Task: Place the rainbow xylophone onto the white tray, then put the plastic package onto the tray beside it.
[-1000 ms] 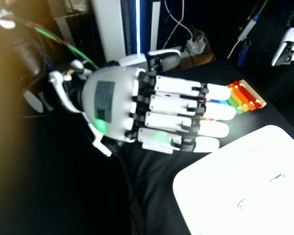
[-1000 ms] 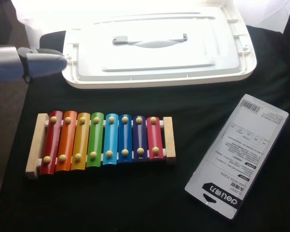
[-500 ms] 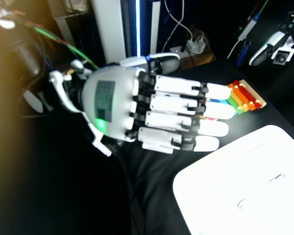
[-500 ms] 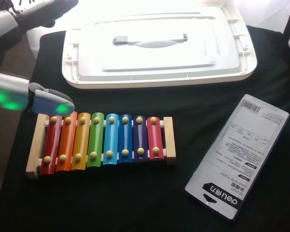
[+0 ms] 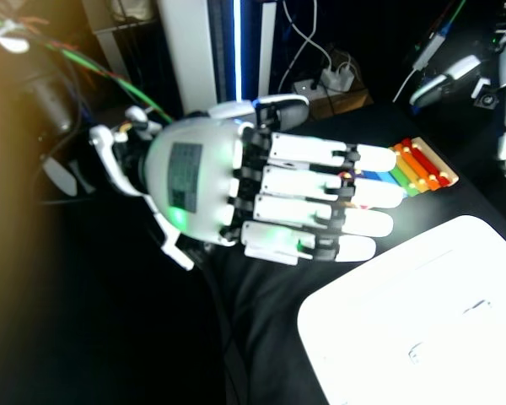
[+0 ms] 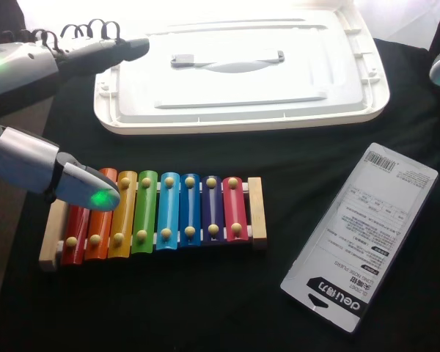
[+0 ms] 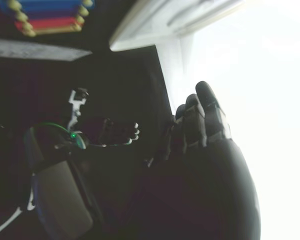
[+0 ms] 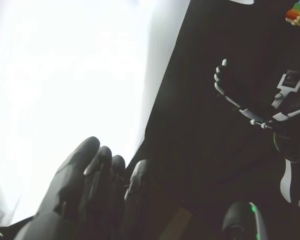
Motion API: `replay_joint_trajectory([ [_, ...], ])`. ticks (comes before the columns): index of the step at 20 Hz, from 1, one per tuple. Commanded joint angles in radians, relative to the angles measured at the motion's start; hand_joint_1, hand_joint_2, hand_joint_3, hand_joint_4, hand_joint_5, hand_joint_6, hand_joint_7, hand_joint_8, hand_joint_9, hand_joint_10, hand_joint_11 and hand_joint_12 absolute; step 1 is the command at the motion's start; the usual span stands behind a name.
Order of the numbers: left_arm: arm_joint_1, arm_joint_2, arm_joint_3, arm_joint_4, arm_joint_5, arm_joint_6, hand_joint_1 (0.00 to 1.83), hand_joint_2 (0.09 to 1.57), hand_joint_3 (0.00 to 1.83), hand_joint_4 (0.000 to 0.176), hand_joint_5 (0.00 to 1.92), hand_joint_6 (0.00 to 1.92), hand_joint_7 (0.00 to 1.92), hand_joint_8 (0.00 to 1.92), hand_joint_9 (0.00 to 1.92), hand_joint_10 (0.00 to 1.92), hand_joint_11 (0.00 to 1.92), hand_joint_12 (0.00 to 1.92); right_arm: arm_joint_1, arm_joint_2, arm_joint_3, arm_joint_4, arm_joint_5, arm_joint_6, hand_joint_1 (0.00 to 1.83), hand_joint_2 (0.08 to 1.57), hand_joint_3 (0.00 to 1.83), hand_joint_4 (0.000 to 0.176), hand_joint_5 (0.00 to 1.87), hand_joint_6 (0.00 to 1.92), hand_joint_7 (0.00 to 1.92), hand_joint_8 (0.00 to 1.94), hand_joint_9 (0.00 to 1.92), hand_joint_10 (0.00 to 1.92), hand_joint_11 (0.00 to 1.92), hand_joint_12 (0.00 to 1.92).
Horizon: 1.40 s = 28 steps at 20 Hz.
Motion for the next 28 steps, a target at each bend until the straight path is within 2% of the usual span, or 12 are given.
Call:
replay_joint_trajectory([
  [1,-0.014,-0.004,0.005,-0.007,-0.067,-0.022,0.57,0.66,0.00,0.000,0.00,0.00,0.01,0.00,0.09,0.01,0.00,0.66,0.007,-0.003,0.008,0.034,0.110,0.010,0.88,0.75,0.00,0.027,0.56,0.00,0.29,0.00,0.23,0.00,0.00,0.55],
  [3,-0.027,-0.010,0.008,0.052,-0.025,-0.053,0.60,0.66,0.00,0.000,0.00,0.00,0.02,0.00,0.08,0.00,0.00,0.60,0.006,-0.005,0.008,0.034,0.110,0.010,0.90,0.72,0.00,0.059,0.57,0.00,0.30,0.00,0.22,0.00,0.00,0.45],
  [9,-0.068,-0.053,0.033,0.205,0.069,-0.154,0.62,0.70,0.01,0.000,0.00,0.00,0.00,0.00,0.05,0.00,0.00,0.33,0.005,-0.007,0.011,0.035,0.110,0.010,0.90,0.71,0.00,0.042,0.56,0.00,0.26,0.00,0.19,0.00,0.00,0.45],
  [11,-0.080,-0.070,0.043,0.260,0.091,-0.197,0.59,0.65,0.00,0.000,0.00,0.00,0.01,0.00,0.06,0.00,0.00,0.47,0.005,-0.007,0.011,0.035,0.110,0.010,0.87,0.73,0.01,0.043,0.55,0.00,0.24,0.00,0.19,0.00,0.00,0.45],
  [13,-0.088,-0.080,0.047,0.297,0.111,-0.219,0.58,0.62,0.00,0.079,0.00,0.00,0.00,0.00,0.01,0.00,0.00,0.23,0.005,-0.008,0.010,0.035,0.111,0.011,0.89,0.74,0.01,0.034,0.55,0.00,0.24,0.00,0.18,0.00,0.00,0.45],
  [15,-0.099,-0.089,0.049,0.361,0.131,-0.258,0.54,0.62,0.00,0.113,0.00,0.00,0.00,0.00,0.00,0.00,0.00,0.13,0.005,-0.008,0.010,0.035,0.111,0.011,0.88,0.72,0.00,0.040,0.56,0.00,0.24,0.00,0.18,0.00,0.00,0.45],
  [16,-0.101,-0.093,0.050,0.392,0.138,-0.285,0.54,0.61,0.00,0.107,0.00,0.00,0.00,0.00,0.00,0.00,0.00,0.10,0.005,-0.008,0.010,0.035,0.111,0.012,0.87,0.72,0.00,0.037,0.55,0.00,0.25,0.00,0.18,0.00,0.00,0.44],
  [17,-0.101,-0.094,0.050,0.407,0.143,-0.296,0.53,0.60,0.00,0.068,0.00,0.00,0.00,0.00,0.00,0.00,0.03,0.11,0.005,-0.008,0.010,0.035,0.111,0.012,0.86,0.72,0.00,0.055,0.55,0.00,0.23,0.00,0.17,0.00,0.00,0.44],
  [18,-0.101,-0.098,0.050,0.418,0.150,-0.301,0.51,0.58,0.00,0.069,0.00,0.00,0.00,0.00,0.00,0.00,0.03,0.11,0.005,-0.008,0.010,0.035,0.111,0.012,0.81,0.68,0.00,0.096,0.49,0.00,0.17,0.00,0.14,0.00,0.00,0.40],
  [23,-0.099,-0.105,0.050,0.442,0.168,-0.315,0.50,0.59,0.00,0.040,0.00,0.00,0.00,0.00,0.00,0.00,0.02,0.10,0.005,-0.009,0.009,0.035,0.111,0.012,0.78,0.64,0.00,0.134,0.45,0.00,0.11,0.00,0.05,0.00,0.00,0.30],
  [25,-0.095,-0.111,0.050,0.438,0.172,-0.315,0.52,0.57,0.00,0.057,0.00,0.00,0.00,0.00,0.00,0.00,0.02,0.10,0.005,-0.011,0.009,0.035,0.111,0.012,0.76,0.62,0.00,0.173,0.45,0.00,0.10,0.00,0.03,0.00,0.00,0.25],
  [28,-0.072,-0.116,0.043,0.393,0.176,-0.272,0.55,0.56,0.00,0.088,0.00,0.00,0.00,0.00,0.00,0.00,0.00,0.09,0.005,-0.013,0.006,0.035,0.111,0.012,0.77,0.59,0.00,0.176,0.45,0.00,0.09,0.00,0.02,0.00,0.00,0.20],
])
